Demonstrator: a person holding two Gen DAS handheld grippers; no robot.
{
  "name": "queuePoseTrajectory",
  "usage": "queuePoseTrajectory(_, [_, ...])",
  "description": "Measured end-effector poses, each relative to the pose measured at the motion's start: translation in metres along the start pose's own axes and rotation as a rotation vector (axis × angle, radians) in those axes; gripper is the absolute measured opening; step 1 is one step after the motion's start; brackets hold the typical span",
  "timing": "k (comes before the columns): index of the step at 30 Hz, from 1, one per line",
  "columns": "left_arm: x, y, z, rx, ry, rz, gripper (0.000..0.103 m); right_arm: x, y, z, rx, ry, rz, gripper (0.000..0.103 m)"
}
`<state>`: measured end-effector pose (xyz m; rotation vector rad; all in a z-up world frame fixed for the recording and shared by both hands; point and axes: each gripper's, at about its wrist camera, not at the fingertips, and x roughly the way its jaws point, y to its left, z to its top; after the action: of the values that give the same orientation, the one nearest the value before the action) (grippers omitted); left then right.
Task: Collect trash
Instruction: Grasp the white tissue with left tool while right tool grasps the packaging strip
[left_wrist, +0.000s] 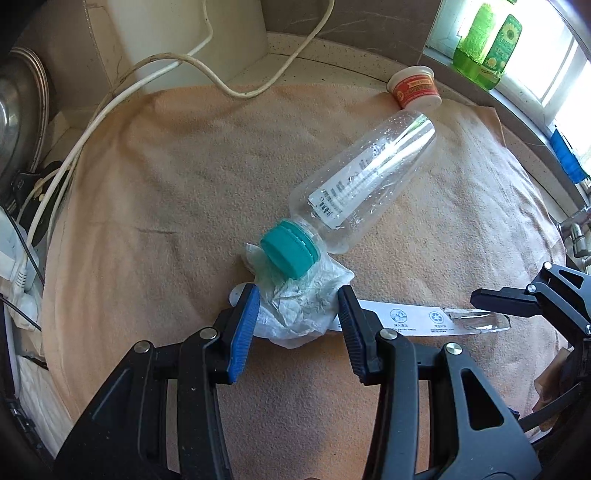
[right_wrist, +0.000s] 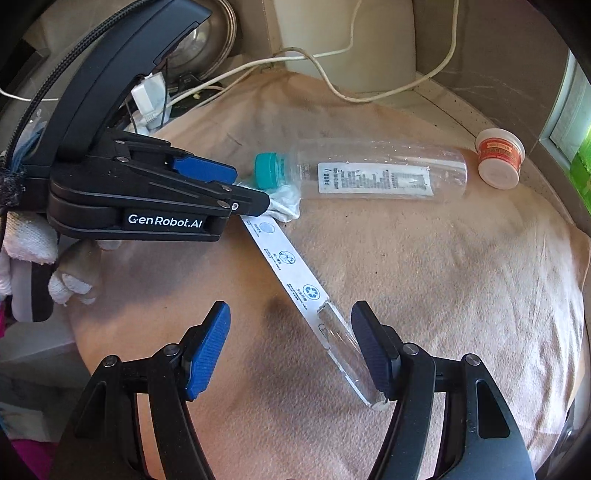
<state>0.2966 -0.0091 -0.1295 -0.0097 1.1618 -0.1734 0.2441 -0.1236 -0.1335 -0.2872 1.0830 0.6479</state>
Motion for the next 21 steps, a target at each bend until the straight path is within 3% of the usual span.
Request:
queuePoseTrajectory(5, [0.004, 0.005, -0.001, -0.011, 0.009, -0.036, 0.042, 0.014, 0.001, 0.007, -0.019, 0.019, -0.005, 0.067])
queuePoseTrajectory(12, [0.003, 0.011, 0.0, -0.031, -0.003, -0.064, 0.017, 0.026, 0.001, 0.011, -0.043, 0.017, -0.033, 0.067])
queuePoseTrajectory(13, [0.003, 0.011, 0.0, -0.029, -0.008, -0.062, 0.01, 0.027, 0.0, 0.011, -0.043, 0.018, -0.04, 0.067])
queuePoseTrajectory(15, [0.0, 0.011, 0.0, -0.021, -0.011, -0.058, 0.007, 0.029, 0.0, 0.012, -0.047, 0.014, -0.046, 0.066])
queuePoseTrajectory(19, [-0.004, 0.013, -0.003, -0.012, -0.017, -0.055, 0.005, 0.03, -0.001, 0.013, -0.055, 0.021, -0.058, 0.032])
queuePoseTrajectory(21, [-0.007, 0.014, -0.006, -0.009, -0.023, -0.05, 0.004, 0.029, 0.0, 0.012, -0.059, 0.019, -0.049, 0.032])
